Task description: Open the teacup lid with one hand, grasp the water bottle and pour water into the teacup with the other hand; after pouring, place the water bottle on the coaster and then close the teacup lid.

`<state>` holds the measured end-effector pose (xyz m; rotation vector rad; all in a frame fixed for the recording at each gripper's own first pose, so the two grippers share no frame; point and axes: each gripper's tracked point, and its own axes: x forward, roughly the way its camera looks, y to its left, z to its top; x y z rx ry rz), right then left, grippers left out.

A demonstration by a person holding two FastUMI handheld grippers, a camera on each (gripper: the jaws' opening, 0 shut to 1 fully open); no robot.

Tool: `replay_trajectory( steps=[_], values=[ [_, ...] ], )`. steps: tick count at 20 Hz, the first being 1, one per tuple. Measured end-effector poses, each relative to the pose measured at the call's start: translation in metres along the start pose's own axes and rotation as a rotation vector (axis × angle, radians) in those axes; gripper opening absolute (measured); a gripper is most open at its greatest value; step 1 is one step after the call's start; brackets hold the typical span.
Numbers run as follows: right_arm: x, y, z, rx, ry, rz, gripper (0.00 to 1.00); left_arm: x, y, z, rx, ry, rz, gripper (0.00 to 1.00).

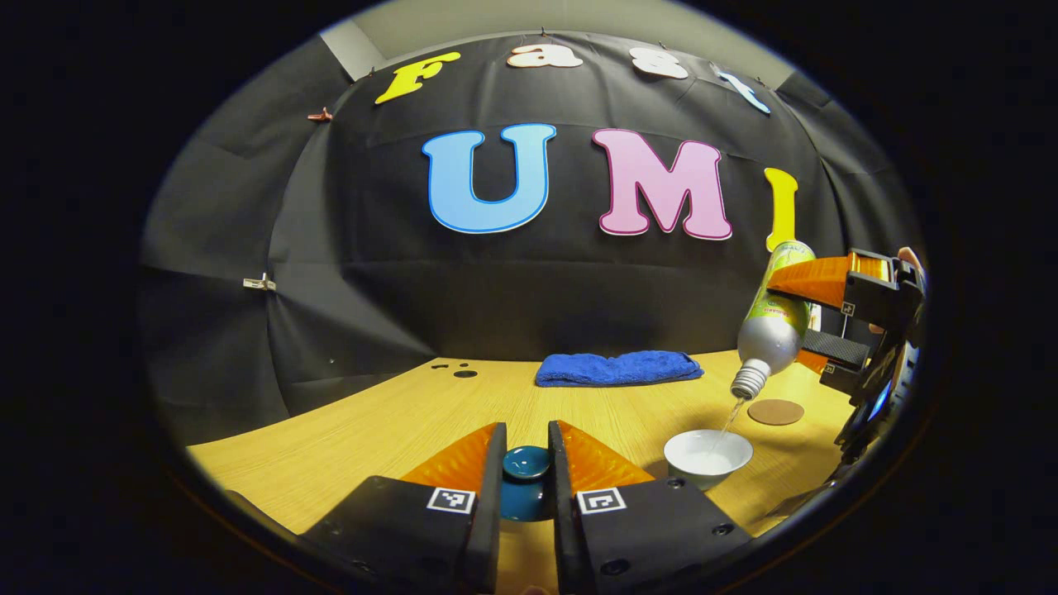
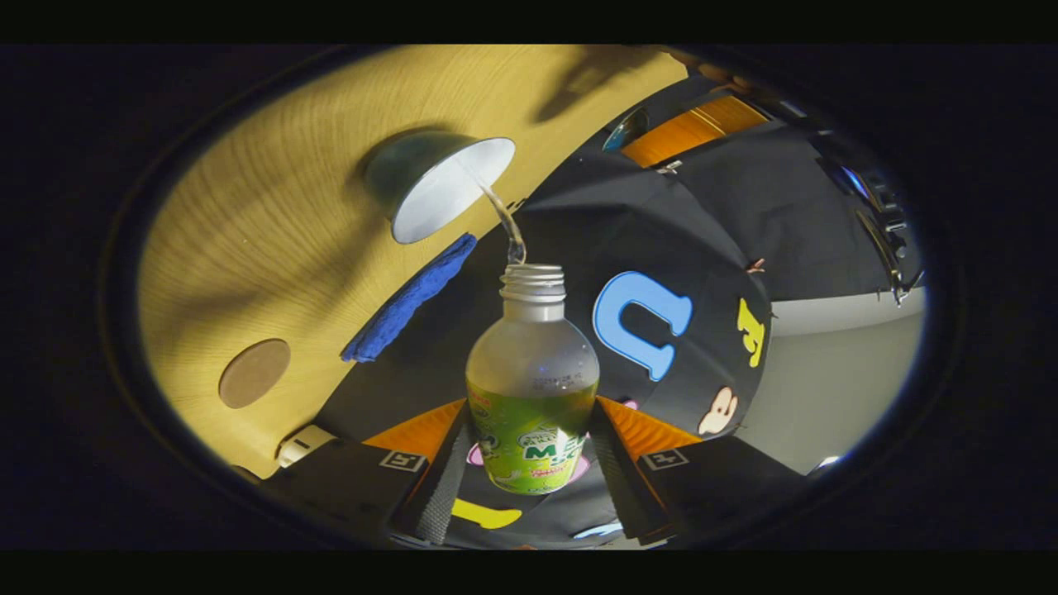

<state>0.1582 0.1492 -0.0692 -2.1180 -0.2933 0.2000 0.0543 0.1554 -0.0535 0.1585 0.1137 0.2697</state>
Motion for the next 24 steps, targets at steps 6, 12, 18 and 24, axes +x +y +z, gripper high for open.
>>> replay_trajectory(
  steps=[6, 12, 18, 24],
  values=[
    [0.001, -0.013, 0.002, -0.098, -0.018, -0.064, 0.79, 0.0, 0.0, 0.0, 0.0, 0.001, -0.001, 0.31],
    [0.0, -0.019, 0.004, -0.12, -0.031, -0.091, 0.78, -0.001, 0.0, 0.0, 0.0, 0.001, -0.001, 0.31],
    [0.002, -0.012, 0.002, -0.079, -0.031, -0.07, 0.78, 0.0, 0.001, 0.0, 0.0, 0.001, -0.002, 0.31],
    [-0.007, 0.034, 0.004, 0.387, 0.007, 0.091, 0.79, -0.001, 0.002, 0.001, 0.001, 0.001, -0.002, 0.31]
  ],
)
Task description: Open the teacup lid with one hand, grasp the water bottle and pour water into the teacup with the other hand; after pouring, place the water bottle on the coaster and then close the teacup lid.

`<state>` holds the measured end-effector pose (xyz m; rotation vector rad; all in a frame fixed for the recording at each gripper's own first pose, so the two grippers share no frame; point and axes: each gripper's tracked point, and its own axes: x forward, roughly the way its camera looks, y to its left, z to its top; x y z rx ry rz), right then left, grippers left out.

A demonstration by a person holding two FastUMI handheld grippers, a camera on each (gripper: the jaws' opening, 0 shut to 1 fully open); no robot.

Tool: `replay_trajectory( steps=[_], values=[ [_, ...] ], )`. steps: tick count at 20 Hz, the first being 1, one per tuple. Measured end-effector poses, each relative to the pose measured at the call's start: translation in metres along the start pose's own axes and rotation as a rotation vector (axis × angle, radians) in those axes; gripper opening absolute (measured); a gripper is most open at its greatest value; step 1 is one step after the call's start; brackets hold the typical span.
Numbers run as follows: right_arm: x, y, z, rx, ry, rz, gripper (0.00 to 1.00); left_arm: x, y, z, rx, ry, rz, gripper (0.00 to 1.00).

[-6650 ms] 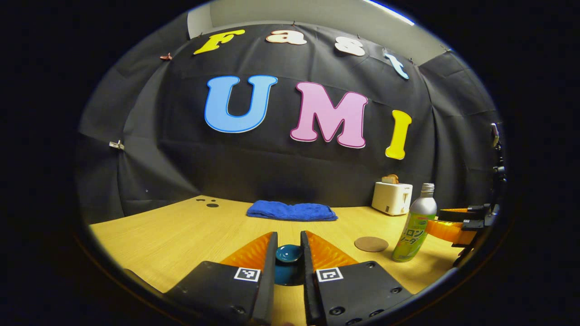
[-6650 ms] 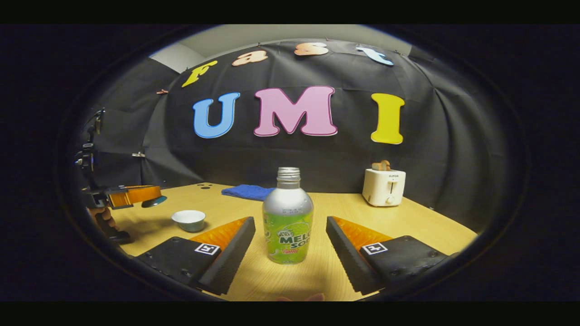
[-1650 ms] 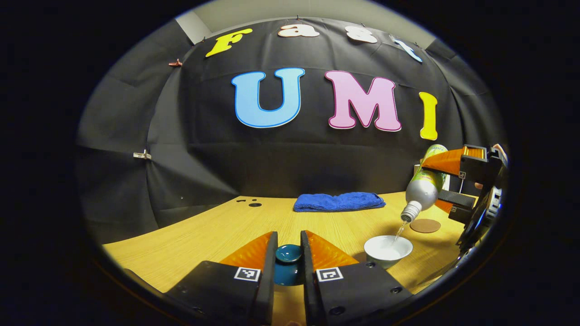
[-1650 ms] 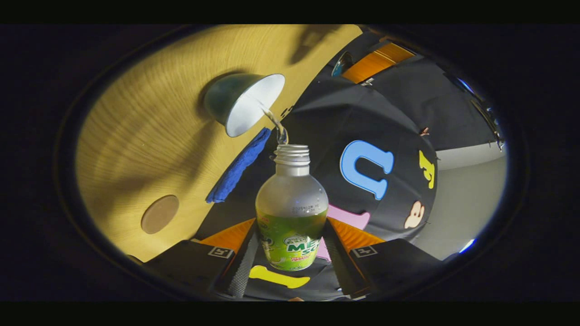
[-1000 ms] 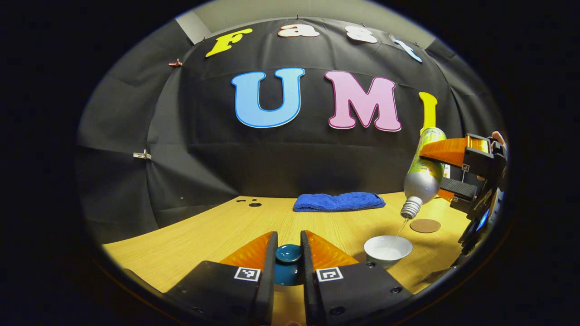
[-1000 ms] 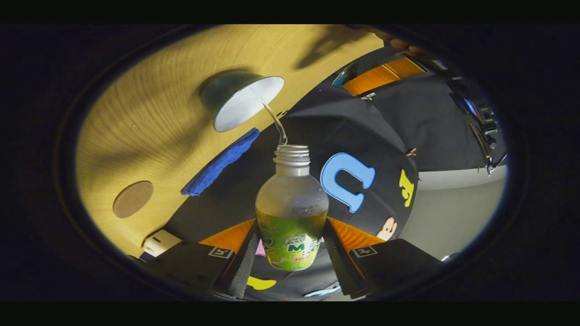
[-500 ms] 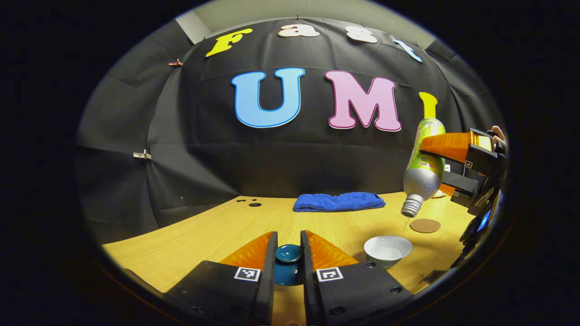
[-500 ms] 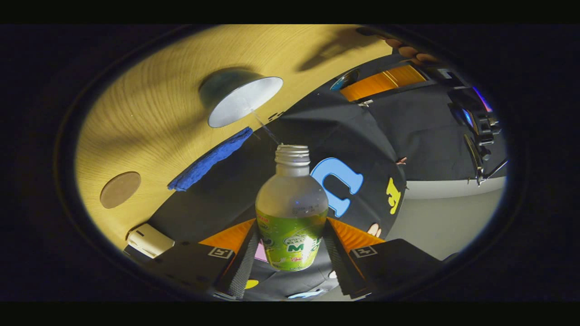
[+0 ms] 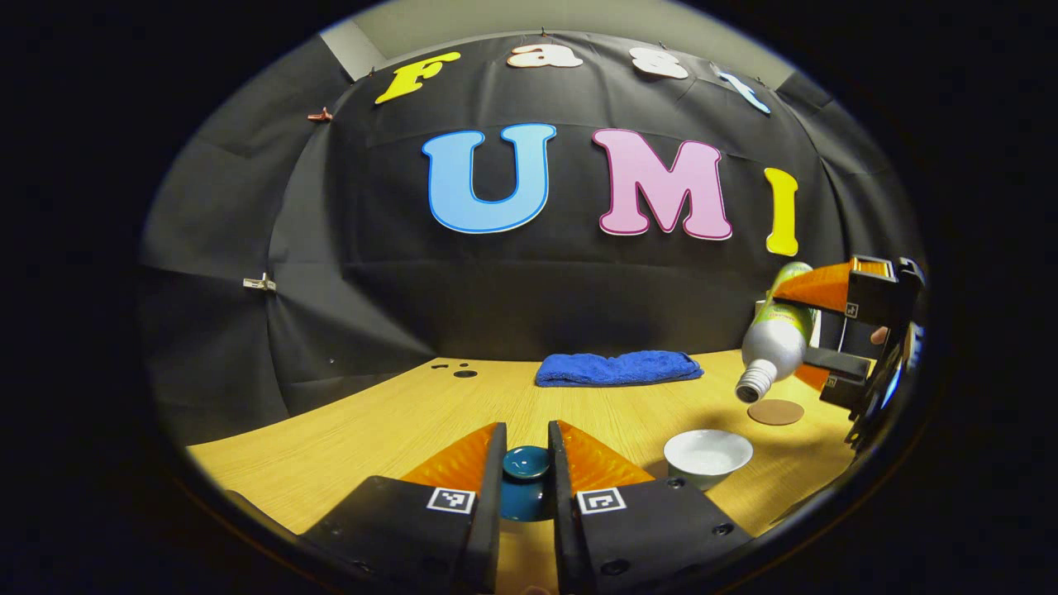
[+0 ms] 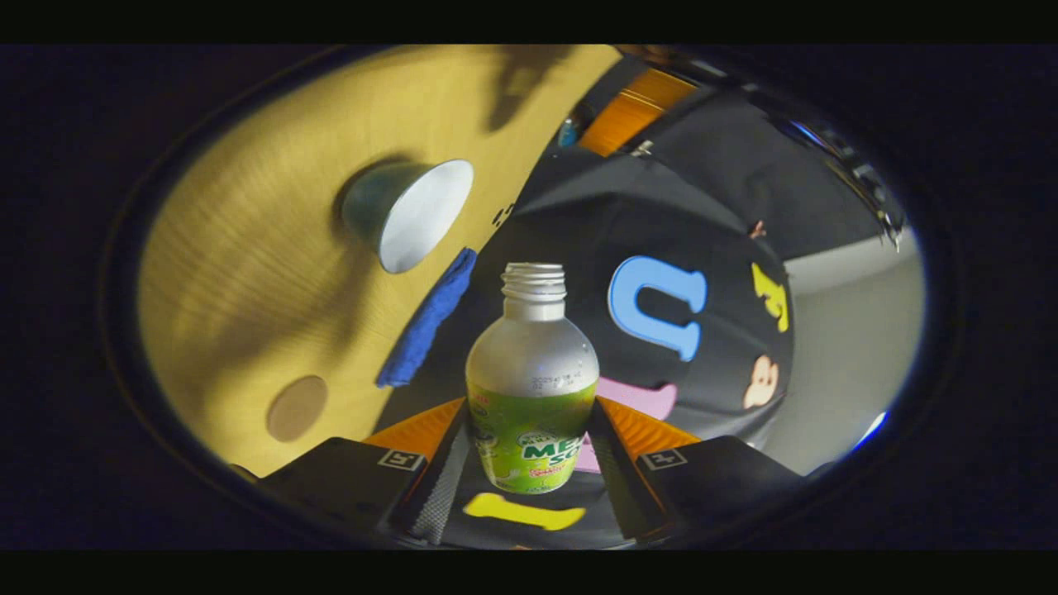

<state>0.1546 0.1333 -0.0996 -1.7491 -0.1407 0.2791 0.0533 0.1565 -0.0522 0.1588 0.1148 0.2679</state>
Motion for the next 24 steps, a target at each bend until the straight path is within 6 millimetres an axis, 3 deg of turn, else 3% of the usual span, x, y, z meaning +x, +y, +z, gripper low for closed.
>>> replay_trajectory(
  steps=[6, 9, 14, 20, 24],
  values=[
    [-0.013, 0.04, 0.002, 0.456, 0.007, 0.155, 0.79, -0.001, -0.001, -0.001, 0.0, -0.001, 0.0, 0.31],
    [-0.015, 0.041, 0.001, 0.78, 0.039, 0.22, 0.8, 0.0, 0.0, -0.001, 0.001, -0.001, 0.0, 0.31],
    [-0.006, 0.014, -0.026, 1.348, 0.08, 0.217, 0.8, 0.0, -0.001, -0.001, 0.001, -0.002, 0.0, 0.3],
    [0.012, 0.044, -0.063, 1.743, 0.177, 0.259, 0.8, 0.0, 0.0, -0.001, 0.001, -0.002, 0.0, 0.31],
    [0.015, 0.064, -0.083, 1.85, 0.224, 0.246, 0.8, 0.001, 0.0, -0.001, 0.001, -0.002, 0.0, 0.31]
  ],
)
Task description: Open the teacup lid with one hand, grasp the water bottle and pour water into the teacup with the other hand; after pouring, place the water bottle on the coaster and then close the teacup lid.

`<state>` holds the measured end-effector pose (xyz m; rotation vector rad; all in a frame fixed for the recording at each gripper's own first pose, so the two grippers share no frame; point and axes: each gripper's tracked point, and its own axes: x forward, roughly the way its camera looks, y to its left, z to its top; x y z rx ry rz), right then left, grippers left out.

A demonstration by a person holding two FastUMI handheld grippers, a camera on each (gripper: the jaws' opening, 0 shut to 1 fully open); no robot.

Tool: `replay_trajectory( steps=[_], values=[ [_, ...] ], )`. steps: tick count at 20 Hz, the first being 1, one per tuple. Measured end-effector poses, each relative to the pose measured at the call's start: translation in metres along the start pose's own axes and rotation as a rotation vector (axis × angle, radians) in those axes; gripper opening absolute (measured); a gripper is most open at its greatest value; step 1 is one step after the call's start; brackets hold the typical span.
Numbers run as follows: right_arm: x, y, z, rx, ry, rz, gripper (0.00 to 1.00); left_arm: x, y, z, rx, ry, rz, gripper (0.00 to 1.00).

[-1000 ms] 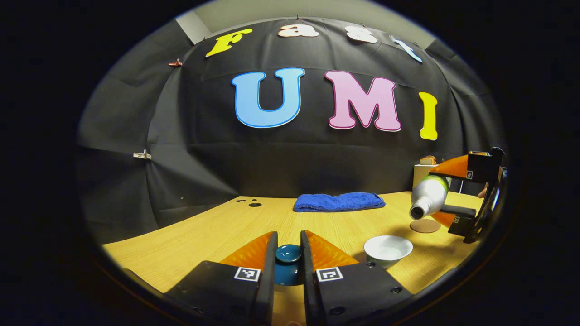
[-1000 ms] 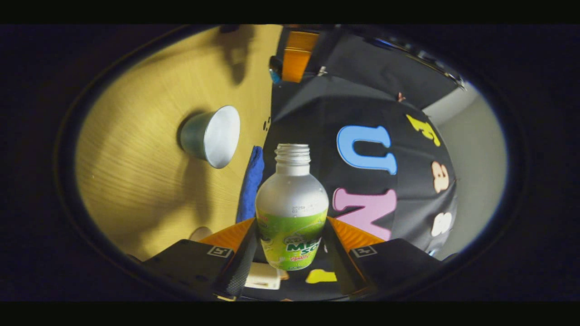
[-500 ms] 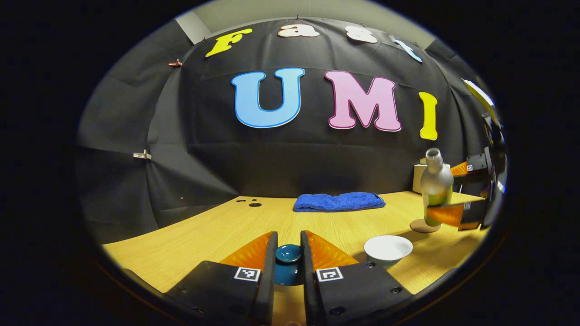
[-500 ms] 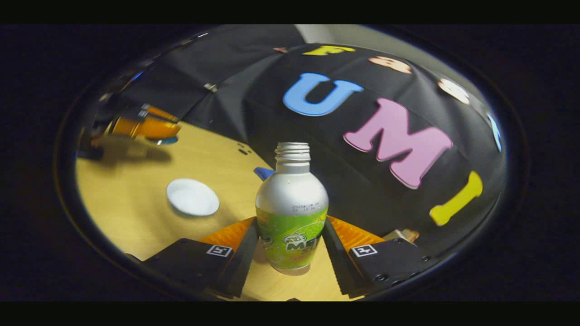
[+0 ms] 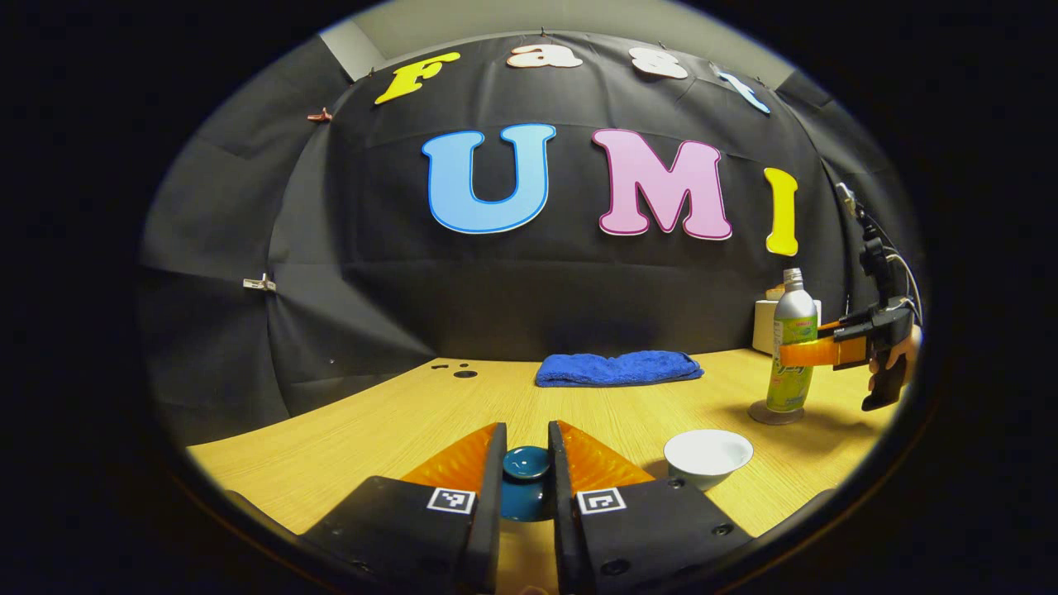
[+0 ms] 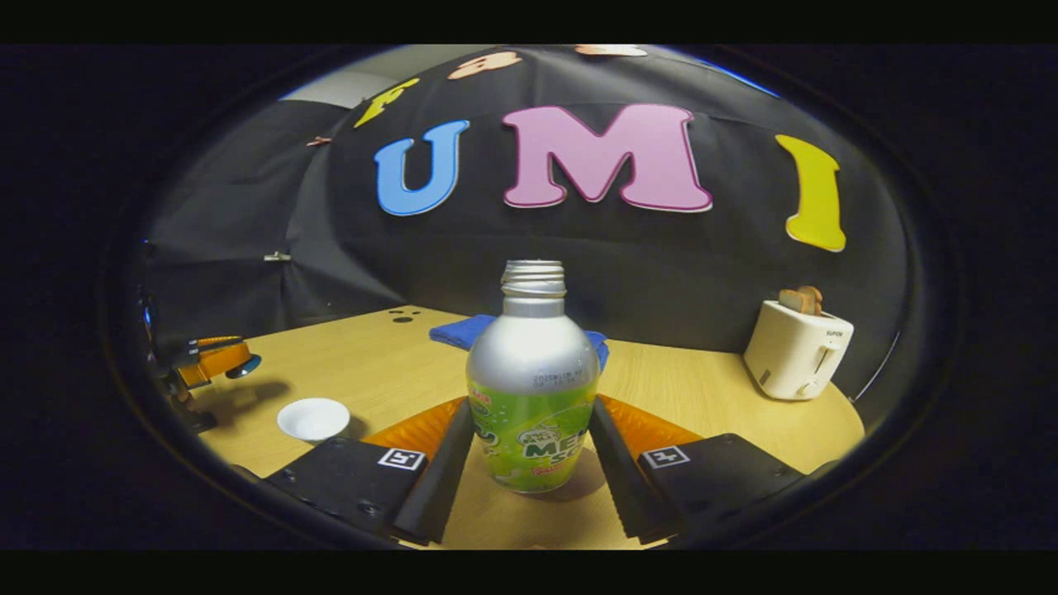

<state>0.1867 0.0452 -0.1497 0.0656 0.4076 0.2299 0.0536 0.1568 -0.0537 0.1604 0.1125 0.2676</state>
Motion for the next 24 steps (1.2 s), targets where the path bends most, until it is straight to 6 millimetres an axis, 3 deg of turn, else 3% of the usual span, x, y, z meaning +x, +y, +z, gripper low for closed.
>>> replay_trajectory(
  steps=[6, 13, 16, 17, 19, 24],
  values=[
    [0.007, -0.02, -0.013, 0.04, 0.021, -0.039, 0.8, 0.0, 0.0, 0.0, 0.0, 0.0, 0.0, 0.31],
    [0.01, -0.018, -0.014, 0.035, 0.032, -0.033, 0.82, -0.001, 0.0, 0.0, -0.001, 0.0, 0.0, 0.3],
    [0.011, -0.02, -0.025, 0.059, 0.068, -0.038, 0.83, -0.001, -0.001, 0.0, -0.001, 0.0, 0.001, 0.31],
    [0.01, -0.02, -0.027, 0.068, 0.073, -0.035, 0.88, -0.001, -0.001, 0.0, -0.001, 0.0, 0.001, 0.31],
    [0.008, -0.021, -0.028, 0.09, 0.074, -0.037, 0.96, 0.0, 0.0, 0.0, -0.001, 0.0, 0.001, 0.28],
    [-0.022, -0.03, -0.031, 0.055, 0.075, -0.068, 0.98, 0.0, 0.001, 0.001, -0.001, -0.003, 0.012, 0.31]
  ],
)
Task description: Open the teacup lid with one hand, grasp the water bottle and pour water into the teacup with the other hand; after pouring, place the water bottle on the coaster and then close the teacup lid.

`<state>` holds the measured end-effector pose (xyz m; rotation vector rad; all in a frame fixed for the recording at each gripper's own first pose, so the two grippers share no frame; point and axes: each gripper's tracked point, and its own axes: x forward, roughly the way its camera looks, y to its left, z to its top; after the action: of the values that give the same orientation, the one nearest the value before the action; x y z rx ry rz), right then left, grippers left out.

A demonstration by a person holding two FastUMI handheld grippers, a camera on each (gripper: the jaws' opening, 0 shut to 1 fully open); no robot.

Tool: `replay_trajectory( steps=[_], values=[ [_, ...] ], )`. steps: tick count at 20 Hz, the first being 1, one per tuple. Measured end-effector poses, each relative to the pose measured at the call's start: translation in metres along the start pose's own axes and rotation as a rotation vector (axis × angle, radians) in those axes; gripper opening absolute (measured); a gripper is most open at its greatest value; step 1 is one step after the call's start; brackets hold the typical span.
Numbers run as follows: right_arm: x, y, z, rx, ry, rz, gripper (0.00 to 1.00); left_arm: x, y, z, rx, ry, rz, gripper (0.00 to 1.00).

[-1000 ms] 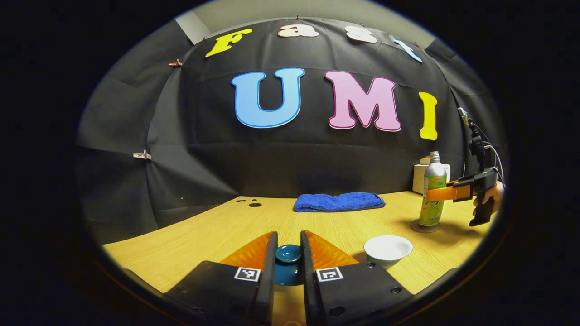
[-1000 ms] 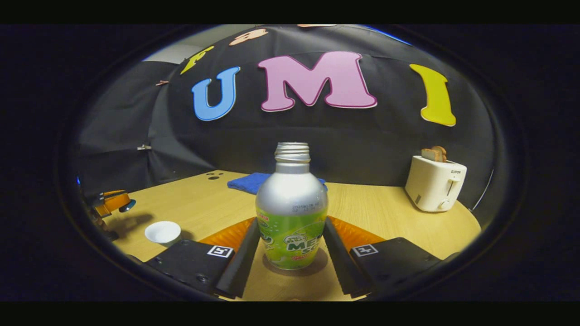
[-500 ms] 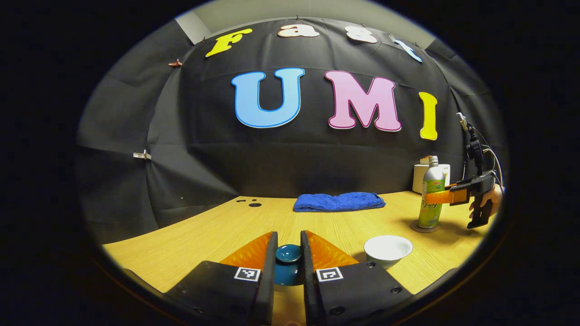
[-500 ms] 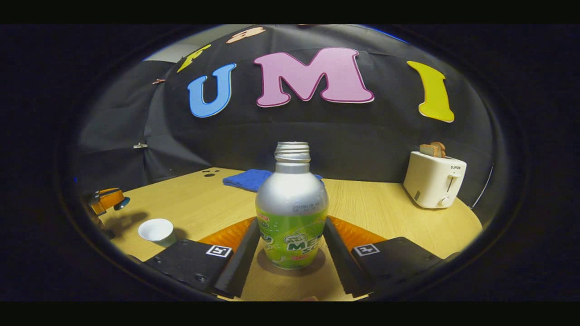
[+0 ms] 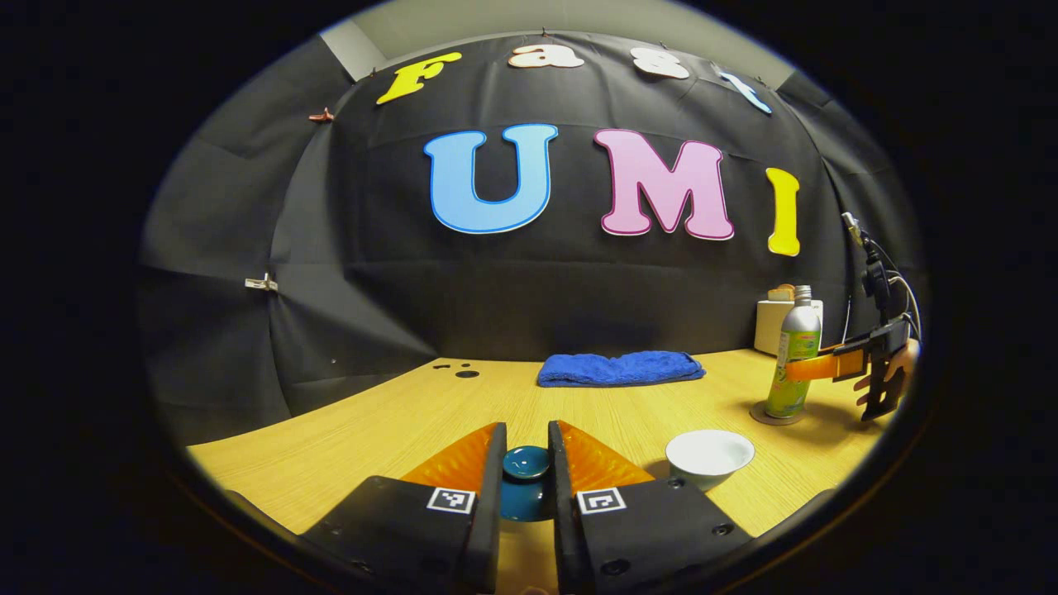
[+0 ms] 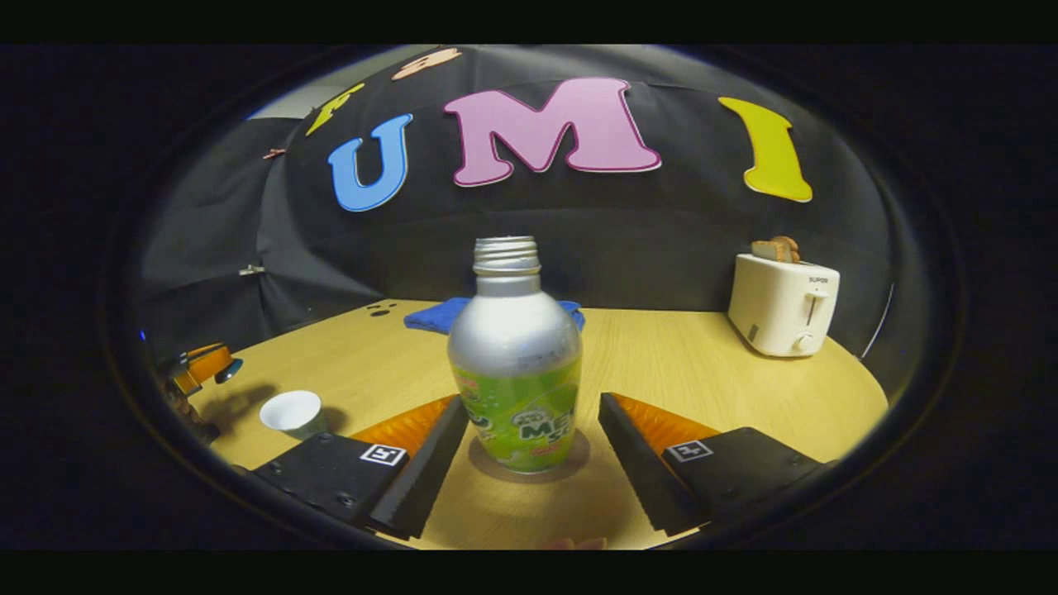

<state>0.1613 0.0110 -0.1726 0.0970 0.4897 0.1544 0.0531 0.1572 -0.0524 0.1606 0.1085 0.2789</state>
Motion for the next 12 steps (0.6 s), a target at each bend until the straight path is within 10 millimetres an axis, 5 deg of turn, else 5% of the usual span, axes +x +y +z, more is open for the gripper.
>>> replay_trajectory(
  steps=[7, 12],
  values=[
    [-0.048, 0.014, 0.006, -0.083, -0.08, 0.018, 0.97, -0.002, 0.001, -0.001, -0.003, 0.009, 0.022, 0.31],
    [-0.095, 0.007, 0.032, -0.038, -0.212, -0.047, 0.95, -0.001, -0.032, -0.003, -0.066, 0.046, -0.042, 0.31]
  ],
)
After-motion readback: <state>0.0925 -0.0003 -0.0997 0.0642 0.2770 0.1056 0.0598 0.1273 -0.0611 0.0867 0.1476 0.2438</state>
